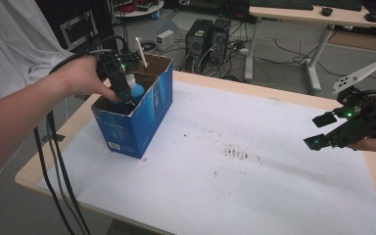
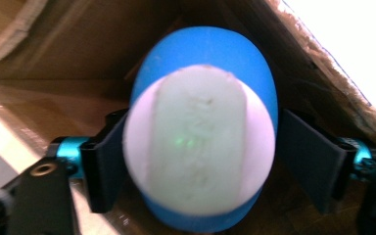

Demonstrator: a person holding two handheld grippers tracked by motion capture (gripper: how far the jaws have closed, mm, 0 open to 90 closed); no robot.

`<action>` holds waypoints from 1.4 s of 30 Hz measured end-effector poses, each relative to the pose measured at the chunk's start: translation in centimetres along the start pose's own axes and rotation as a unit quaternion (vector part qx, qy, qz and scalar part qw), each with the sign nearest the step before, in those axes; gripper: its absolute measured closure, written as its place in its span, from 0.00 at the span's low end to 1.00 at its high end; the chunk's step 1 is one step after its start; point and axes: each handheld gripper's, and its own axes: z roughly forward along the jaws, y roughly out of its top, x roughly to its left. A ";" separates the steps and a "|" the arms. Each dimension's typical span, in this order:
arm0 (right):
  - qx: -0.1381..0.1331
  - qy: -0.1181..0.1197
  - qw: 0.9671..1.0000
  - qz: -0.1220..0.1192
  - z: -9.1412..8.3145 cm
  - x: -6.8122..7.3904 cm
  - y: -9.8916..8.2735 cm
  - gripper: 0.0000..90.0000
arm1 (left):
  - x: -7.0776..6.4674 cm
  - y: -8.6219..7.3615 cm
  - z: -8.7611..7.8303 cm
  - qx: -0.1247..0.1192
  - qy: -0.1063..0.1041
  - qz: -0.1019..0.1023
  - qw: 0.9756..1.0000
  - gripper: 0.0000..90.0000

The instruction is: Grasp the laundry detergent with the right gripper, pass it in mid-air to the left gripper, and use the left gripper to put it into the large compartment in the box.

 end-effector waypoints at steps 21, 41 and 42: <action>-0.005 -0.020 1.000 0.004 -0.7 1.0 -0.1 0.15 | -2.5 3.4 -7.5 -0.061 0.024 0.081 0.995 0.22; -0.016 -0.055 0.998 0.025 -1.9 2.4 -0.9 0.15 | -11.1 13.2 -3.9 -0.074 -0.034 0.222 0.972 0.22; -0.017 -0.055 0.998 0.026 -2.1 2.4 -1.0 0.15 | -11.3 13.4 -3.7 -0.076 -0.035 0.221 0.972 0.22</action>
